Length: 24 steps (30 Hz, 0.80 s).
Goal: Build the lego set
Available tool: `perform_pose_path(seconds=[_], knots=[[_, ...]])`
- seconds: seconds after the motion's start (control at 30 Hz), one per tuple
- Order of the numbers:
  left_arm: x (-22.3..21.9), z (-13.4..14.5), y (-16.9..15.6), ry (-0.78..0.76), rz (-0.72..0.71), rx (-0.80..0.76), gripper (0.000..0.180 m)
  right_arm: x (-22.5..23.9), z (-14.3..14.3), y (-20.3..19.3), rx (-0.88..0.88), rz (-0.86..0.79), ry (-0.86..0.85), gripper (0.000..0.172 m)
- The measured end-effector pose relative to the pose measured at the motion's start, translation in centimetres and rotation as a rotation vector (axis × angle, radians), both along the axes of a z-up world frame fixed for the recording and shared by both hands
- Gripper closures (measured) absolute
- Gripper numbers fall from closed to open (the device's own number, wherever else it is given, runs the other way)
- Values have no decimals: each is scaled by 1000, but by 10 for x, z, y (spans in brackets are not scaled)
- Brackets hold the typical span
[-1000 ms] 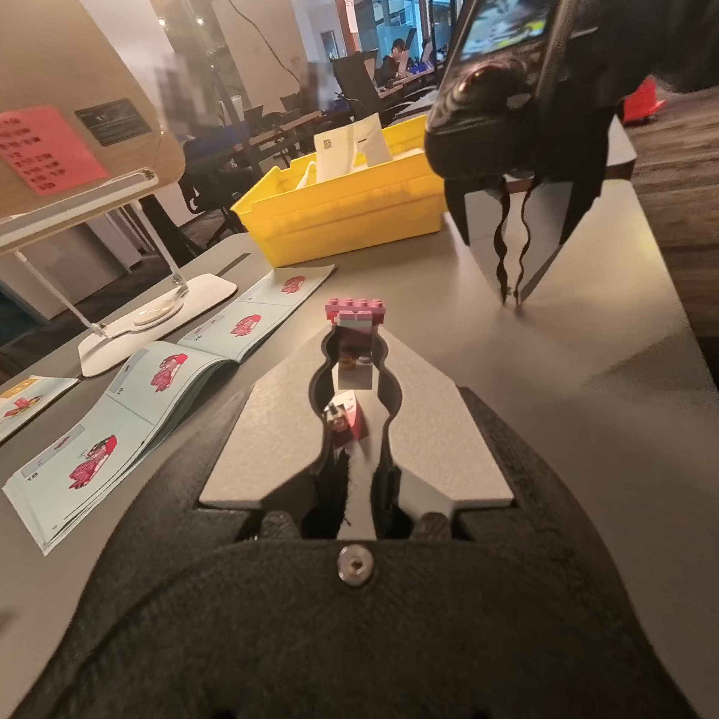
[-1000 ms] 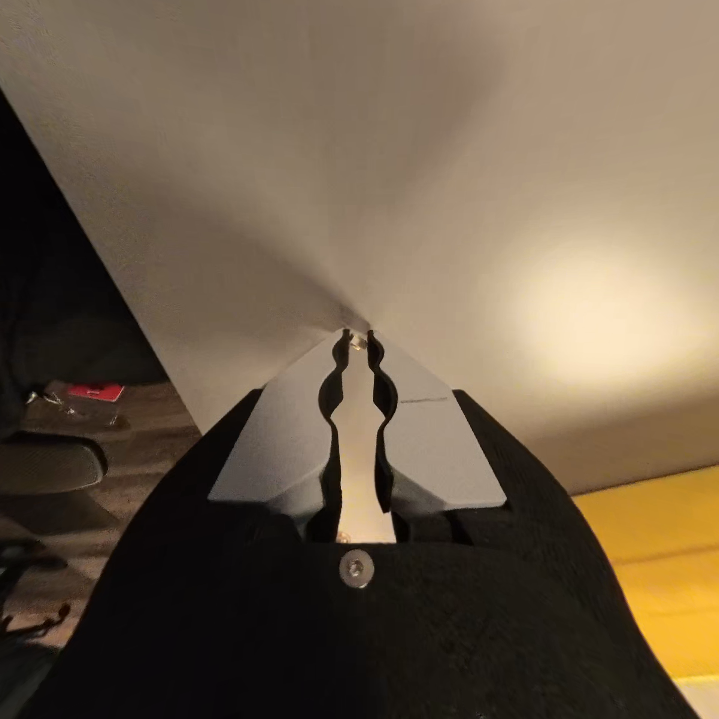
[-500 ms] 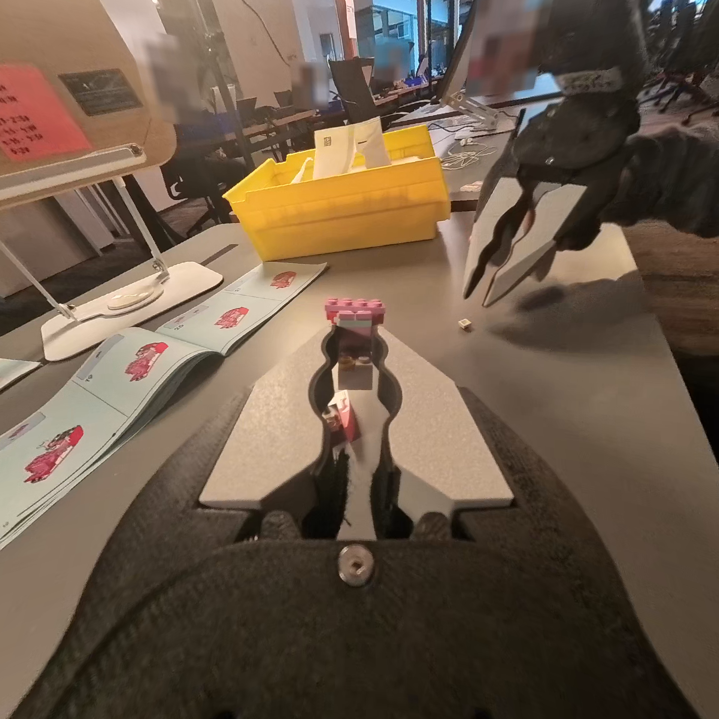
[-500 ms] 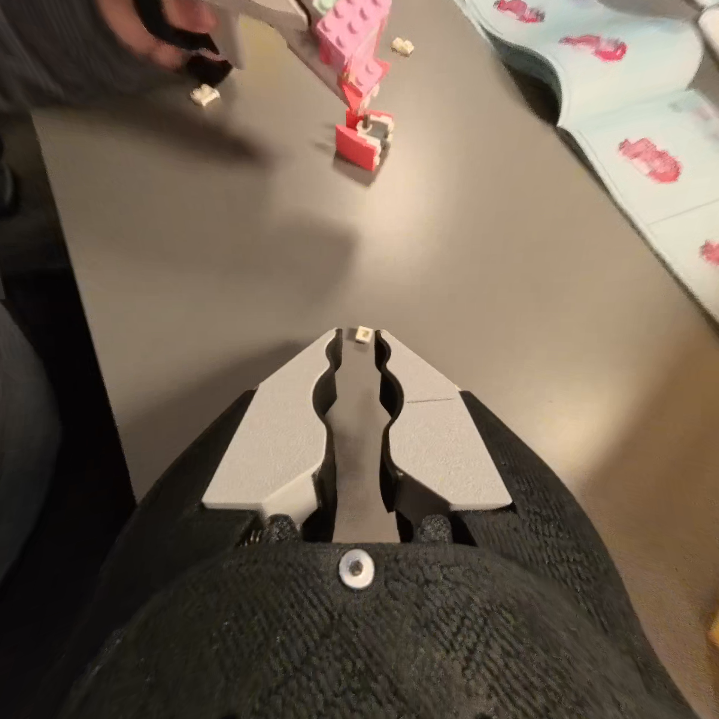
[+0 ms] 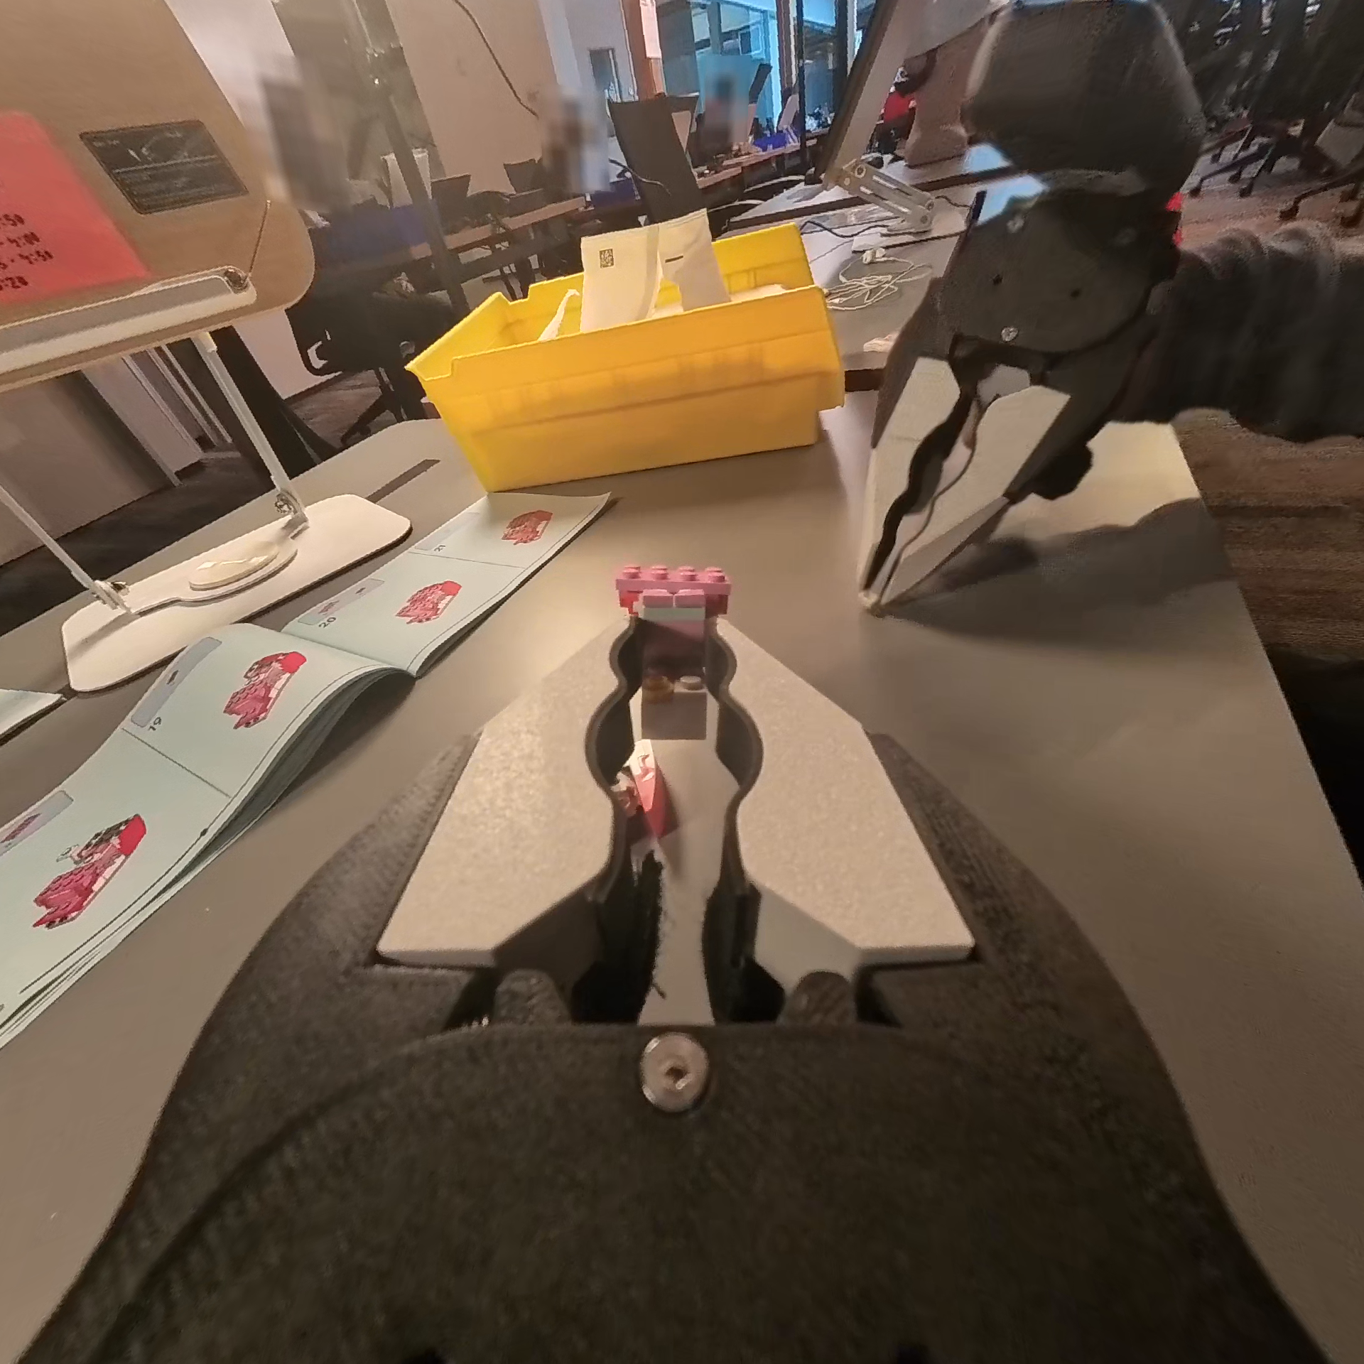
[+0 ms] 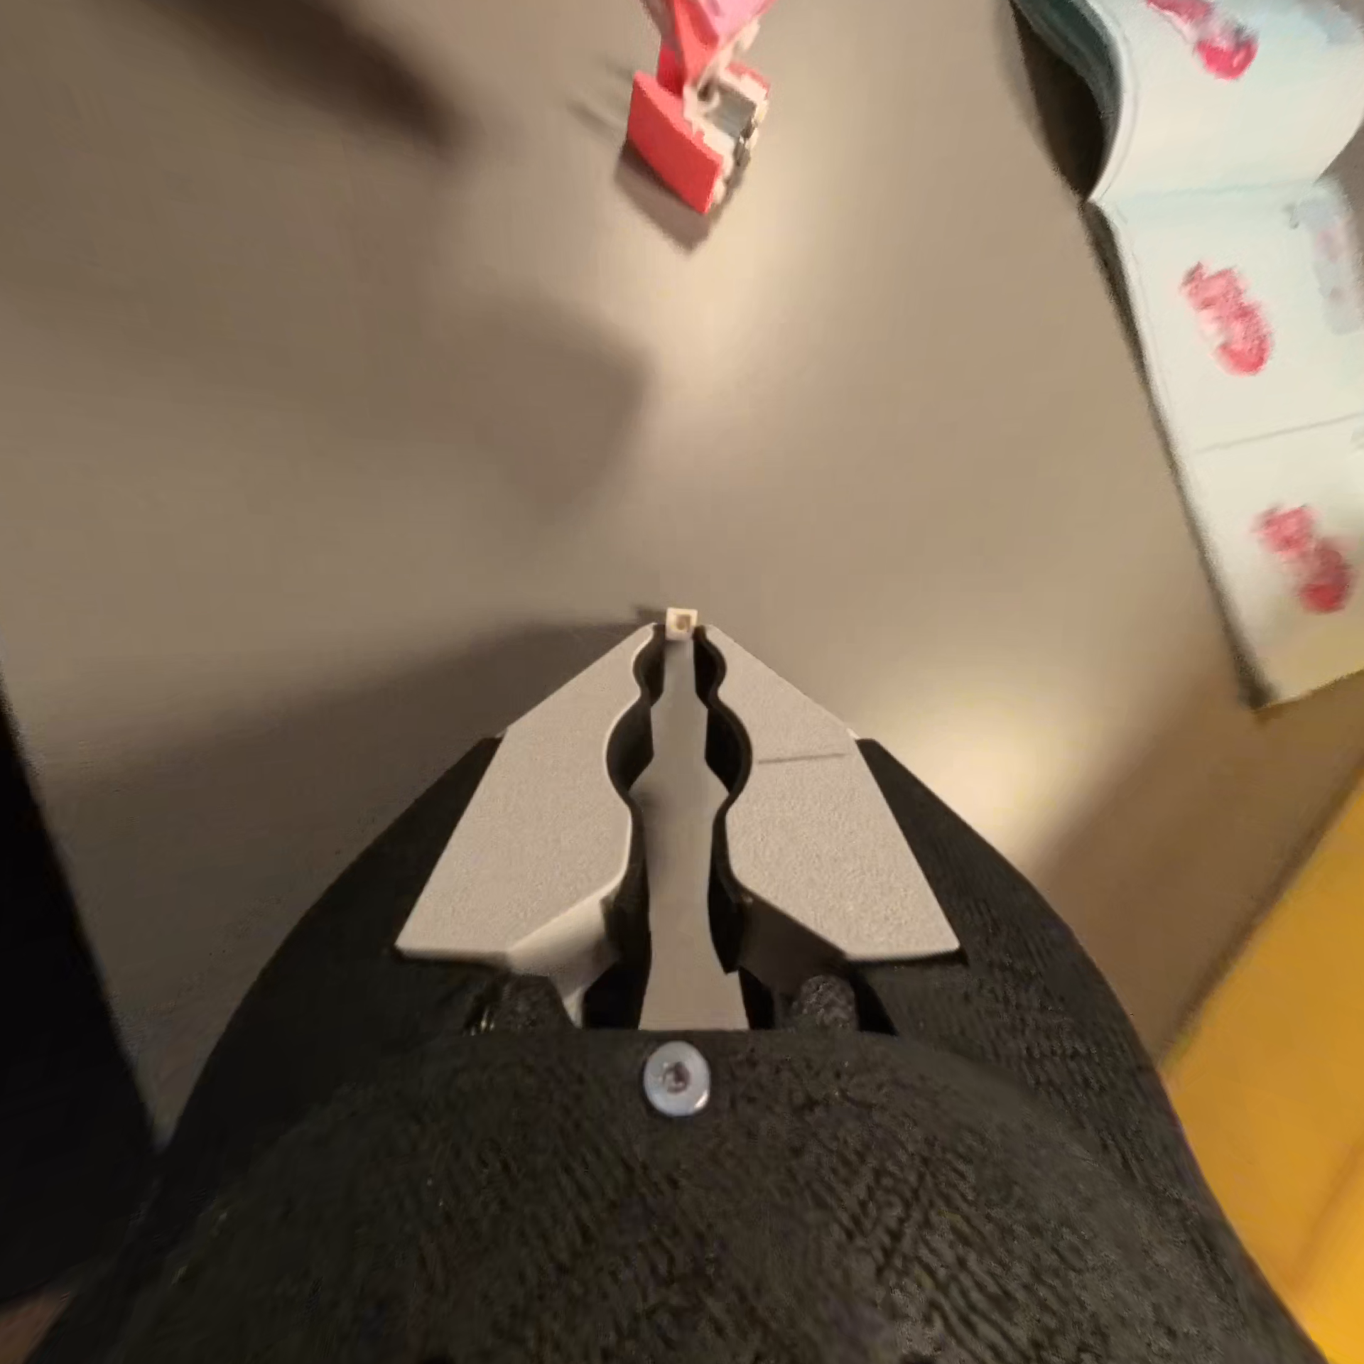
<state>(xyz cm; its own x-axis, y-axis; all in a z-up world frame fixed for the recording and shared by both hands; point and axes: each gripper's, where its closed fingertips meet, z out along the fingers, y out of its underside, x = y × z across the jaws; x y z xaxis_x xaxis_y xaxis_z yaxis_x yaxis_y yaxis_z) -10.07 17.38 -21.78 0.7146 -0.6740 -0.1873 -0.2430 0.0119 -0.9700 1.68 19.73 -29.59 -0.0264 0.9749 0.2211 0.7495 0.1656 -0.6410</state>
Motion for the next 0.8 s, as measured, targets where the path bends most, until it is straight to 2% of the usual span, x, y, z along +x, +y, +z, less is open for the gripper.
perform_pose_path(seconds=[0.07, 0.13, 0.23, 0.33, 0.43, 0.53, 0.63, 0.7, 0.8], knots=[[0, 1, 0, -2, 2, 6, 166, 4, 6, 12, 250, 110, -118, 166], [0, 2, 0, -3, 2, 8, 166, 6, 13, 25, 627, 295, -293, 166], [1, 3, -1, -5, -2, 12, 166, 10, 10, 34, 1120, 709, -626, 166], [2, 2, -2, 3, -5, 11, 165, 14, 0, 32, 1332, 1055, -810, 166], [2, 1, -2, 16, -7, 11, 165, 8, -2, 22, 1450, 1275, -834, 165], [3, 1, -3, 22, -8, 14, 166, 5, -4, 6, 1452, 1367, -771, 166], [3, 2, -4, 25, -9, 21, 166, 9, -1, -1, 1340, 1303, -710, 152], [3, 3, -4, 22, -10, 22, 166, 15, 3, -3, 1133, 1115, -648, 148], [4, 3, -5, 17, -18, 23, 166, 16, 3, -7, 664, 644, -512, 142]])
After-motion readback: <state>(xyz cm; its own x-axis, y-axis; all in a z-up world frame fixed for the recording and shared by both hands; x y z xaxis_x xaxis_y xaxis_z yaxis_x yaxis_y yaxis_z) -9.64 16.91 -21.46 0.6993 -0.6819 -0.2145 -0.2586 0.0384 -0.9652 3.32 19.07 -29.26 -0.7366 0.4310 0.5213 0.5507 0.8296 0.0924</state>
